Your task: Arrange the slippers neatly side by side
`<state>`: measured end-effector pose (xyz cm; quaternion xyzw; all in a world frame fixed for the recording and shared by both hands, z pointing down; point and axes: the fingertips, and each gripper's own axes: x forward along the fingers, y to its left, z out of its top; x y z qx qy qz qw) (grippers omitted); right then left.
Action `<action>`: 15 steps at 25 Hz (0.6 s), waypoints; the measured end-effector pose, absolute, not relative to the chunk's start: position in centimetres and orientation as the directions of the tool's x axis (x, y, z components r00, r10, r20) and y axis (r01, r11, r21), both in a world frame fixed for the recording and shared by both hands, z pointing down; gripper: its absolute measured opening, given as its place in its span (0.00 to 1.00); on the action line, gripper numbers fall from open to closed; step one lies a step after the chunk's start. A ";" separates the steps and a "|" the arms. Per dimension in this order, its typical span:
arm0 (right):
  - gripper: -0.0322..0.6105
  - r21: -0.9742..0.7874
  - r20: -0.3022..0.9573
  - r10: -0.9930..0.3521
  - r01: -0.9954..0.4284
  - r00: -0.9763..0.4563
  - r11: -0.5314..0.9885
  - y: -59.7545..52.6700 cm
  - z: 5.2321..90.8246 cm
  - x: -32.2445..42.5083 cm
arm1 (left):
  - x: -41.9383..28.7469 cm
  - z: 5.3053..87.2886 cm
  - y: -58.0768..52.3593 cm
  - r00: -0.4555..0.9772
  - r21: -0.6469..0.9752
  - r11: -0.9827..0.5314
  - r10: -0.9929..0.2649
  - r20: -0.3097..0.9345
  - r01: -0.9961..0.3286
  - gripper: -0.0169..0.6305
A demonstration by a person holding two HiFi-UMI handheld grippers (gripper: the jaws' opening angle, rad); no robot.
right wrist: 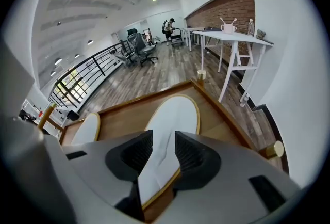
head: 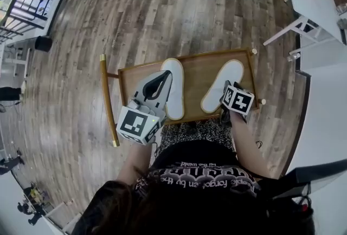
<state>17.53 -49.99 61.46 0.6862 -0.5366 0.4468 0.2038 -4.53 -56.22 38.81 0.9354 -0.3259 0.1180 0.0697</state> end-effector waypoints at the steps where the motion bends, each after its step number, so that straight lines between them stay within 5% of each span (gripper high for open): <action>1: 0.23 -0.192 0.842 -0.539 -0.919 0.027 -0.345 -50.1 62.0 17.5 | -4.5 39.0 -56.1 0.759 0.058 -0.778 -0.591 0.272 -0.626 0.02; 7: 0.20 -0.027 0.917 -0.392 -0.968 0.076 -0.251 -49.9 64.9 17.7 | -4.6 39.5 -56.0 0.755 0.056 -0.777 -0.587 0.292 -0.627 0.02; 15: 0.10 0.053 0.913 -0.404 -0.999 0.051 -0.008 -51.4 63.8 18.9 | -4.5 39.5 -56.4 0.749 0.050 -0.771 -0.597 0.287 -0.635 0.02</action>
